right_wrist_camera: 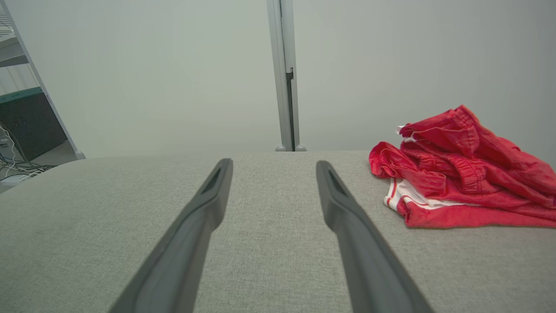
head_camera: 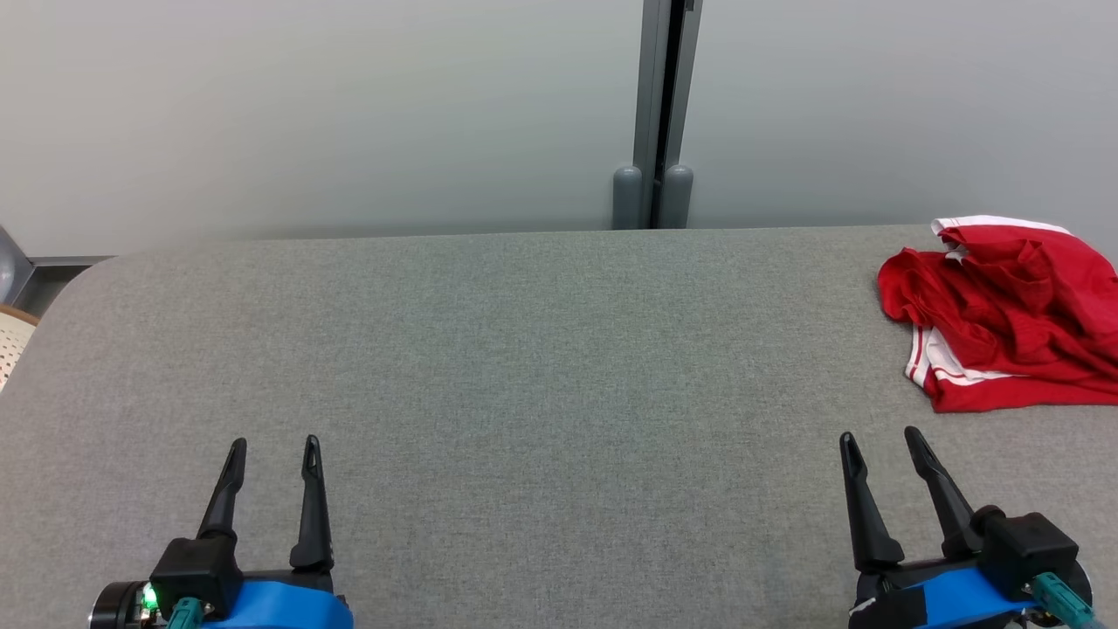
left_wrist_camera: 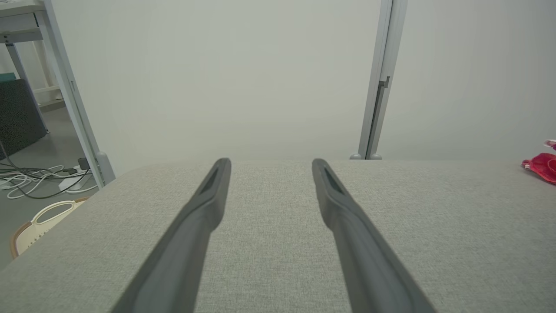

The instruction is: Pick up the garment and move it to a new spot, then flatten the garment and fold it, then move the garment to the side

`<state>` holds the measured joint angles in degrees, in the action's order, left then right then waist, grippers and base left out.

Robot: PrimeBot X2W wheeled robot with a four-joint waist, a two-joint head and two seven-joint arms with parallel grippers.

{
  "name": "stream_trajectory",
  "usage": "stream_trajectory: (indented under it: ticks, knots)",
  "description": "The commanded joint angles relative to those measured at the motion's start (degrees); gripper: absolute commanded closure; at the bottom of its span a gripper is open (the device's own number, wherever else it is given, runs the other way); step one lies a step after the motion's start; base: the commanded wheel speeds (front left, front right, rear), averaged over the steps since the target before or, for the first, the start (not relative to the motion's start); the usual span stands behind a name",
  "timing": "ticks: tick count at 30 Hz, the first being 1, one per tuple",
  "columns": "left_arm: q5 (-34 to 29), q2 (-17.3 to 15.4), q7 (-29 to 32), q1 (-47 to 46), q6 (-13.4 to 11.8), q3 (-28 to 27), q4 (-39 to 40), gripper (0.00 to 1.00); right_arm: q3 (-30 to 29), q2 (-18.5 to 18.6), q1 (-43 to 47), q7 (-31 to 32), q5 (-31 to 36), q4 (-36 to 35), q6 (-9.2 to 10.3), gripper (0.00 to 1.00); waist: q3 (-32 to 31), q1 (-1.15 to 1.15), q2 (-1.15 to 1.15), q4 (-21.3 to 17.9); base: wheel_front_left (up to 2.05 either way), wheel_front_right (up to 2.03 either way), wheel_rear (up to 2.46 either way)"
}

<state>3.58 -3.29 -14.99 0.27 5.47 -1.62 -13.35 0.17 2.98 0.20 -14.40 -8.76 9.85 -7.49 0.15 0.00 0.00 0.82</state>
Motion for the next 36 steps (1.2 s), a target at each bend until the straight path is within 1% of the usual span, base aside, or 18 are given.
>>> stream_trajectory:
  ticks: [1, 2, 8, 21, 36]
  knots:
    - [0.44, -0.07, -0.26, 0.12, 0.15, -0.10, -0.10, 0.00, 0.01, -0.14, 0.23, 0.02, -0.21, 0.14, -0.01, 0.00, 0.01, 0.00, 0.00, -0.01, 0.00, 0.00, 0.00]
    - [0.20, 0.00, 0.00, 0.00, 0.15, -0.02, -0.08, 1.00, 0.01, 0.00, -0.01, 0.00, -0.04, 0.10, 0.00, 1.00, 0.01, 0.00, 0.00, 0.00, 0.00, 0.00, 0.00]
    - [1.35, 0.46, 0.67, 1.04, 0.18, -0.21, -3.08, 1.00, 0.13, -0.03, 0.56, 0.31, -0.98, 2.61, 0.00, 1.00, 0.00, 0.00, 0.00, 0.00, 0.00, 0.00, 0.00]
    - [16.59, 0.43, 4.39, -0.45, 0.52, -1.11, -2.65, 1.00, -0.47, 0.45, -0.73, 3.42, -15.92, 2.81, 0.00, 1.00, 0.00, 0.00, 0.00, -0.09, 0.00, 0.00, 0.00]
    - [31.55, 0.40, 7.83, -1.75, 0.85, -1.81, -2.03, 1.00, -1.24, 0.79, -2.03, 6.62, -30.37, 3.01, 0.00, 1.00, 0.01, 0.00, 0.00, -0.19, 0.00, 0.00, 0.00]
